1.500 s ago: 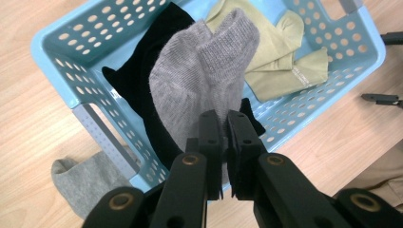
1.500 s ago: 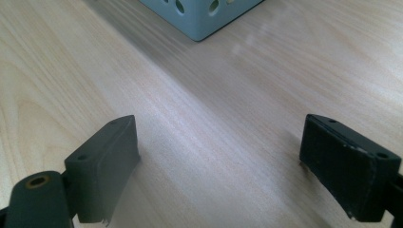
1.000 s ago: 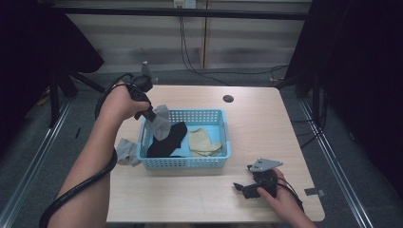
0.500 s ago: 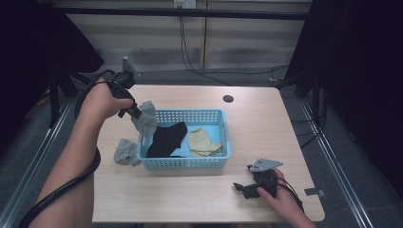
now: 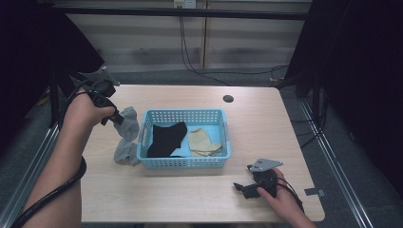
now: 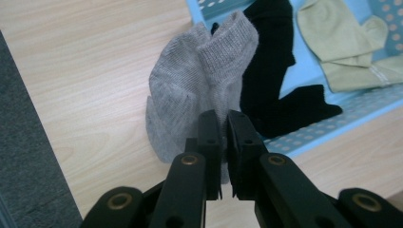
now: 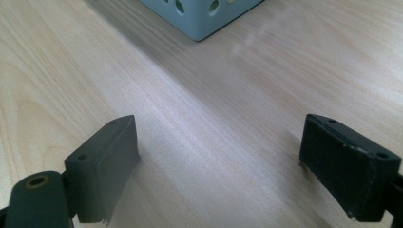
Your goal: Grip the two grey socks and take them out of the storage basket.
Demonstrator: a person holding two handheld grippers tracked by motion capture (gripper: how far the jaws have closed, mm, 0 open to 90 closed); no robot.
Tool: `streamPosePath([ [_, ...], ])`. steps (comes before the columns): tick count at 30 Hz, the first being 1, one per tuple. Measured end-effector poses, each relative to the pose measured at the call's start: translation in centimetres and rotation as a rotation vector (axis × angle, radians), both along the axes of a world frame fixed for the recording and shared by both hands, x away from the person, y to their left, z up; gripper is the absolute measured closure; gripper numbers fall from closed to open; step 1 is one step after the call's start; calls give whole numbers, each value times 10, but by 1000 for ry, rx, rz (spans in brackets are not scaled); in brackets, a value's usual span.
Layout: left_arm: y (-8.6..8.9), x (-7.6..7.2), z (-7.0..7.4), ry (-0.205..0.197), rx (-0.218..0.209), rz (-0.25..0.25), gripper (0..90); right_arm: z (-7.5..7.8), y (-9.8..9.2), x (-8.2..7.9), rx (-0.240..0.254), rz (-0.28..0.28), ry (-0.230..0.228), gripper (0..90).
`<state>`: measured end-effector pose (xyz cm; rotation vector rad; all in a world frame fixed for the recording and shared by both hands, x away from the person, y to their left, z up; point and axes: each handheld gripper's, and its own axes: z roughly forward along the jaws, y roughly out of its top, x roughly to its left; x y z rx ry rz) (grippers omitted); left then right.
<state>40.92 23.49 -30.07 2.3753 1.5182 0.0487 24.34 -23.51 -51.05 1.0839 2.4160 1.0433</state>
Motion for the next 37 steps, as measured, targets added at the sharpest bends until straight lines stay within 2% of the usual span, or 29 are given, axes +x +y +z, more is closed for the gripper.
streamPosePath([
  [1, 3, 1, -7, -47, -5, 27, 782, 0, 0, 0, 0, 0, 0, 120],
  [2, 3, 1, -7, -47, -5, 27, 688, 0, 0, 0, 0, 0, 0, 120],
  [3, 4, 2, -11, -80, -6, 59, 588, 0, 0, 0, 0, 0, 0, 120],
  [4, 4, 2, -13, -88, -7, 76, 540, 0, 0, 0, 0, 0, 0, 119],
  [5, 4, 1, -15, -101, -3, 77, 498, 0, 0, 0, 0, 0, 0, 120],
  [6, 4, 1, -17, -112, 6, 69, 498, 0, 0, 0, 0, 0, 0, 120],
  [7, 4, -1, -19, -109, 6, 71, 441, 0, 0, 0, 1, 0, -1, 119],
  [9, 2, -7, -24, -115, -4, 49, 412, 0, 0, 0, 2, 0, -1, 120],
  [10, 2, -11, -27, -114, -2, 30, 401, 0, 0, 0, 1, 0, -1, 119],
  [14, 0, -22, -34, -107, -8, 4, 361, 0, 0, 0, 3, 1, 0, 119],
  [15, 0, -28, -39, -96, 6, -12, 341, 0, 0, 0, 2, 0, -1, 119],
  [16, 0, -28, -39, -96, 6, -12, 340, 0, 0, 0, 2, 0, -1, 119],
  [20, 0, -43, -52, -106, 7, -29, 329, 0, 0, 0, 1, -2, 1, 120],
  [22, -1, -50, -59, -106, -13, -33, 328, 0, 0, 0, -1, 1, 1, 120],
  [23, -2, -55, -64, -117, -10, -46, 328, 0, 0, 0, -1, 1, 1, 120],
  [25, -3, -62, -71, -125, -22, -48, 326, 0, 0, 0, -1, 1, 1, 120],
  [26, -4, -71, -80, -141, -44, -45, 325, 0, 0, 0, -1, 1, 1, 119],
  [28, -5, -75, -84, -142, -44, -47, 324, 0, 0, 0, -1, 1, 1, 119],
  [29, -7, -83, -93, -148, -50, -46, 322, 0, 0, 0, -1, 1, 1, 119],
  [30, -7, -83, -93, -148, -50, -46, 319, 0, 0, 0, -1, 1, 1, 119],
  [32, -7, -93, -105, -146, -66, -37, 318, 0, 0, 0, -1, 0, 2, 120],
  [37, -5, -101, -108, -171, -81, -16, 314, 0, 0, 0, -1, 1, 0, 119],
])
